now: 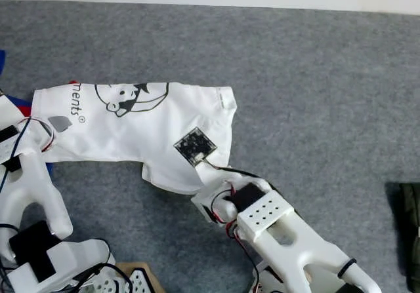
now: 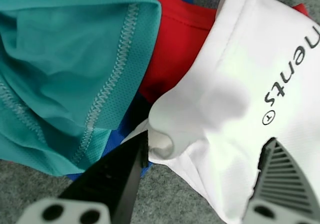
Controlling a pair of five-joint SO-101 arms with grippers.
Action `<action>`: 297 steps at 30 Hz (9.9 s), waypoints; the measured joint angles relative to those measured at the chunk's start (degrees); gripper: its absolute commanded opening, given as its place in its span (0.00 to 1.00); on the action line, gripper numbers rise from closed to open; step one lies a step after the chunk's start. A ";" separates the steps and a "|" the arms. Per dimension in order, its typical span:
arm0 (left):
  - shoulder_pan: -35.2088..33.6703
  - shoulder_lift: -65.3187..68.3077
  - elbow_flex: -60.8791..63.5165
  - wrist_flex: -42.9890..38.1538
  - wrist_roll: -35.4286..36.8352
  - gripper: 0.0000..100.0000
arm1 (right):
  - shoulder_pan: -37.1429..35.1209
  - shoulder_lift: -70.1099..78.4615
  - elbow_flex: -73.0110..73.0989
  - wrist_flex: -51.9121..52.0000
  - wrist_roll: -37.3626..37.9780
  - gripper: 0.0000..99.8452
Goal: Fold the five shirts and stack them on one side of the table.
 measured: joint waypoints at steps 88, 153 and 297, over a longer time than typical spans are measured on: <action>-4.13 0.00 -8.26 14.42 -0.09 0.33 | -5.19 11.52 4.92 -8.88 21.80 0.01; -3.96 0.00 -2.90 10.37 0.00 0.33 | 4.84 16.09 -28.13 10.20 21.89 0.24; -3.43 0.00 -2.20 10.37 0.00 0.33 | 2.90 47.30 -46.86 -11.34 12.48 0.01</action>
